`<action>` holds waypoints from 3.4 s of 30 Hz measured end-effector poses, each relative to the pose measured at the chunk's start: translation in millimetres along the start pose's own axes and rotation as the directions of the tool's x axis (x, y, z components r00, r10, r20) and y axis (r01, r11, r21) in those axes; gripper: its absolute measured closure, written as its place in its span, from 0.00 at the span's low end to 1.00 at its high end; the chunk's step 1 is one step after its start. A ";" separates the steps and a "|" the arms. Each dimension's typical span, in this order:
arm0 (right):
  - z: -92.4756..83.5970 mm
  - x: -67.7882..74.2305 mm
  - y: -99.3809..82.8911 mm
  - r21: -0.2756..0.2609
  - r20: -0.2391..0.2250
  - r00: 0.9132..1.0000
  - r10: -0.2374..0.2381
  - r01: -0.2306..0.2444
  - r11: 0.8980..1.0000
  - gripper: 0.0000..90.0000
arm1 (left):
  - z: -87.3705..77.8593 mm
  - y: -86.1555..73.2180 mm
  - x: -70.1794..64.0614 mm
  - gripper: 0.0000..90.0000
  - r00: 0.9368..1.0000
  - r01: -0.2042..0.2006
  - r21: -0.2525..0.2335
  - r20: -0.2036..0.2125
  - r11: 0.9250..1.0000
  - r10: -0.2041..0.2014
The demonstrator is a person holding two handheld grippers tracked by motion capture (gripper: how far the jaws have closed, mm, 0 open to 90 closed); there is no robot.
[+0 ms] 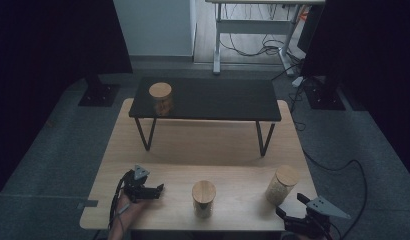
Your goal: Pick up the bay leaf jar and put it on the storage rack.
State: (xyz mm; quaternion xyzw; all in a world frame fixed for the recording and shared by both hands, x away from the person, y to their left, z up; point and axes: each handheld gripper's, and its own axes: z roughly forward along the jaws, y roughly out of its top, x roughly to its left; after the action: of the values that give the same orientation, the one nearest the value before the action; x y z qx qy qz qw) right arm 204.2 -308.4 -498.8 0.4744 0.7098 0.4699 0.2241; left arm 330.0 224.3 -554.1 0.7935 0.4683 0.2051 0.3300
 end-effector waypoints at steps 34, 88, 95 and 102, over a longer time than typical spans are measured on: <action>26.2 51.8 7.6 0.019 -0.097 0.992 -0.079 0.081 0.997 0.05 | 0.0 0.0 0.0 0.04 1.000 0.001 0.000 -0.001 1.000 -0.001; 85.5 119.6 25.2 0.014 -0.293 0.941 -0.172 0.184 0.983 0.03 | 0.1 0.0 0.1 0.03 1.000 0.003 0.002 -0.003 1.000 -0.003; 93.5 129.3 28.6 0.009 -0.321 0.929 -0.186 0.199 0.980 0.03 | 0.1 0.1 0.1 0.03 1.000 0.004 0.002 -0.003 1.000 -0.004; 103.5 136.7 29.3 0.016 -0.341 0.919 -0.197 0.215 0.976 0.03 | 0.1 0.1 0.2 0.03 1.000 0.003 0.003 -0.003 1.000 -0.003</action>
State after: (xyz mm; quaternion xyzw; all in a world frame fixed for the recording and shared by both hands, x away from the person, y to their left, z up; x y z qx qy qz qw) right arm 235.4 -137.3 -503.0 0.3153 0.7960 0.4988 0.1347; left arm 330.1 224.3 -554.1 0.7929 0.4704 0.2052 0.3285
